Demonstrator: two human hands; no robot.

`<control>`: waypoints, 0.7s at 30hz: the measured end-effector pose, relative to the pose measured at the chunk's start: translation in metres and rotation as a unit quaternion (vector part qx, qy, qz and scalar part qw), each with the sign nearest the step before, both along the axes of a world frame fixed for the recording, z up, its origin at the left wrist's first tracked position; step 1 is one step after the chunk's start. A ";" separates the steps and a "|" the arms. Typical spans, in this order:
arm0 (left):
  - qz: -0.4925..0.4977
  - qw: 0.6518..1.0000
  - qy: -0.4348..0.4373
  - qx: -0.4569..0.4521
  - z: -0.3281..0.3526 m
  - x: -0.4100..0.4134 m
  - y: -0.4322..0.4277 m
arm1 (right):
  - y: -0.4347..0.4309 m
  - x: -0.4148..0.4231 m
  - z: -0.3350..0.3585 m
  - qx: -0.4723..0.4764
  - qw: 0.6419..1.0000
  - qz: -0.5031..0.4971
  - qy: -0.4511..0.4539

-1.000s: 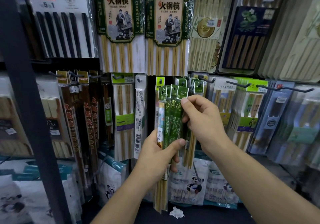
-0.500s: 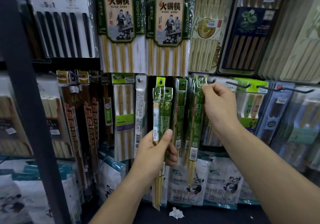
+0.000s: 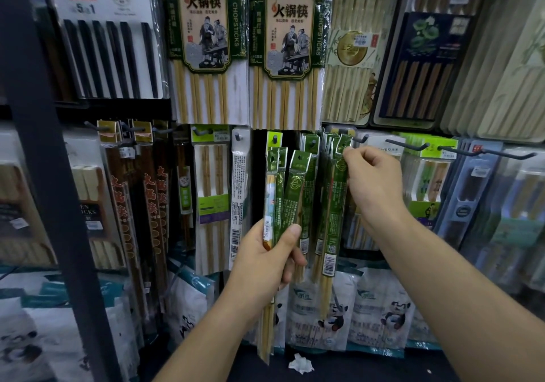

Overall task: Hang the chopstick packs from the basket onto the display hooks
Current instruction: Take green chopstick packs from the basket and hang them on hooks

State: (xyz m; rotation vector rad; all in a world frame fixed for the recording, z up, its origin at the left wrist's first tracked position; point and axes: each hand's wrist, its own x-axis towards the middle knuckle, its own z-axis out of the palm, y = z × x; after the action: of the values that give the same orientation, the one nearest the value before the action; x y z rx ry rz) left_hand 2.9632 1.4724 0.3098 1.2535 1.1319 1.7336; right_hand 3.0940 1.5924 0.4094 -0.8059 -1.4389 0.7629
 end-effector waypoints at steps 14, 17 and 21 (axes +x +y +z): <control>-0.004 0.999 -0.045 -0.013 0.003 0.001 -0.003 | 0.007 -0.001 -0.005 0.019 0.998 -0.044 -0.032; -0.009 0.997 -0.077 -0.020 0.006 0.002 -0.005 | 0.007 0.000 -0.010 0.010 0.998 -0.056 -0.031; -0.007 0.998 -0.053 -0.019 0.003 0.001 -0.001 | -0.006 0.001 -0.016 0.026 0.998 -0.048 -0.004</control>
State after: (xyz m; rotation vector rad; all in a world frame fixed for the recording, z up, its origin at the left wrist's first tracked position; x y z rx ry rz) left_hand 2.9637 1.4709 0.3130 1.1311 1.0873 1.7373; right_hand 3.0953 1.5860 0.3931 -0.8335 -1.4112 0.6474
